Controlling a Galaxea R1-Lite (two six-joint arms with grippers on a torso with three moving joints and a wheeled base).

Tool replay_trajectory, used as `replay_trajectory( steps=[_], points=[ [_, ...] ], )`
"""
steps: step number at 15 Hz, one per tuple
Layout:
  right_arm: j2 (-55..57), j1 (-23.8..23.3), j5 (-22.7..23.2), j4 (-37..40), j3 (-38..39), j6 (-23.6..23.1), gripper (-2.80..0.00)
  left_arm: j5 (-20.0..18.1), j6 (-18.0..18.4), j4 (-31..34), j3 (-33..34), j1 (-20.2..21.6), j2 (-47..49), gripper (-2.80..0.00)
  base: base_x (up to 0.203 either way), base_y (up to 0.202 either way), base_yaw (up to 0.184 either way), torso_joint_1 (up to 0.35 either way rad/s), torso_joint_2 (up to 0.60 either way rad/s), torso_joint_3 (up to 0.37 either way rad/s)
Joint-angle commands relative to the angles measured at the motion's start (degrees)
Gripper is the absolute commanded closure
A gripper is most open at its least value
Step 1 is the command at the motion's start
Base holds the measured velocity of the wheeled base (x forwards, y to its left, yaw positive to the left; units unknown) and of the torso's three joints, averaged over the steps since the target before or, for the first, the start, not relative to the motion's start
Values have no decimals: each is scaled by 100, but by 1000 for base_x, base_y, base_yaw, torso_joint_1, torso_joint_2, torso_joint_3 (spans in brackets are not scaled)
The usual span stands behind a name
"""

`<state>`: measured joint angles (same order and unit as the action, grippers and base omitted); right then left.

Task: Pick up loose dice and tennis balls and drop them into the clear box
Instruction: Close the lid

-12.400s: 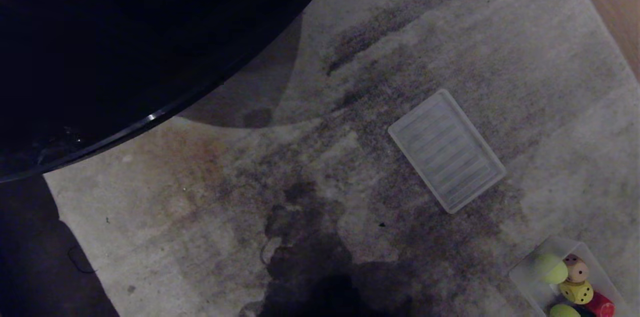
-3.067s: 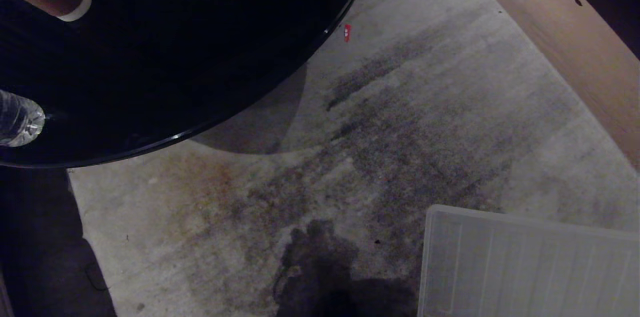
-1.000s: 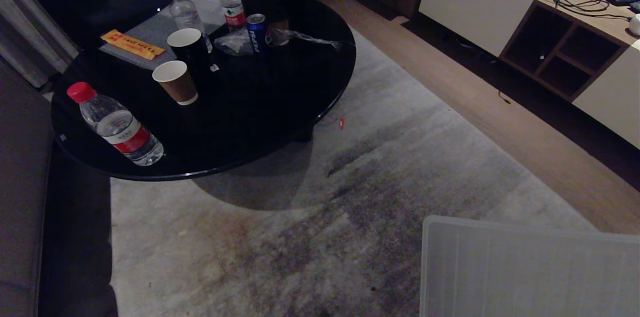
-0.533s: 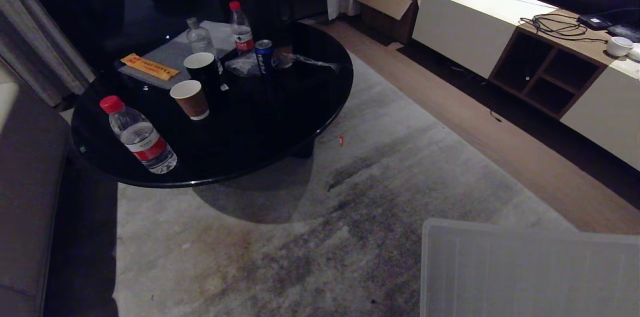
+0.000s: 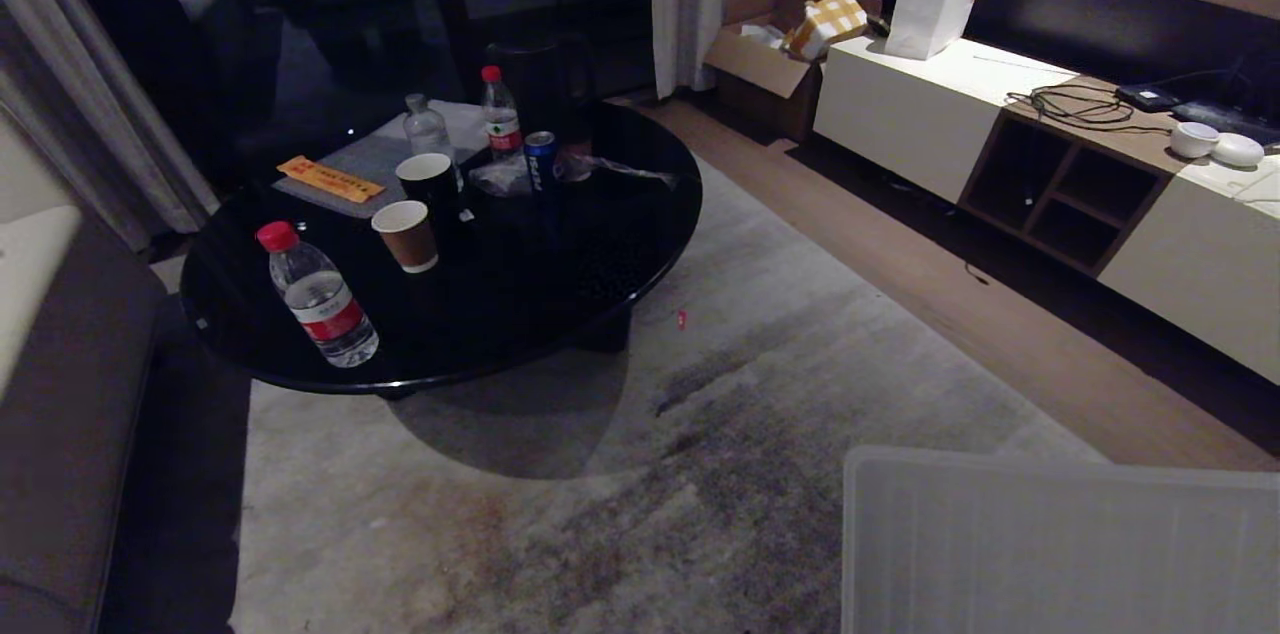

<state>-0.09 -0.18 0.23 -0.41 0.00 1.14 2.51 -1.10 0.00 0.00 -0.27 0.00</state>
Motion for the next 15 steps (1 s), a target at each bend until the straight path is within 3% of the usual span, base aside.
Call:
replay_trajectory(
  steps=[1,8,15],
  points=[
    [9,1,3,-2,4,1,0,4,4,0,9,0,9,0,0,0,0,-2,2,203],
    [9,1,3,-2,6,1,0,4,22,0,9,0,9,0,0,0,0,3,1,178],
    [9,1,3,-2,0,1,0,-49,31,8,9,0,9,0,0,0,0,0,1,12]
  ],
)
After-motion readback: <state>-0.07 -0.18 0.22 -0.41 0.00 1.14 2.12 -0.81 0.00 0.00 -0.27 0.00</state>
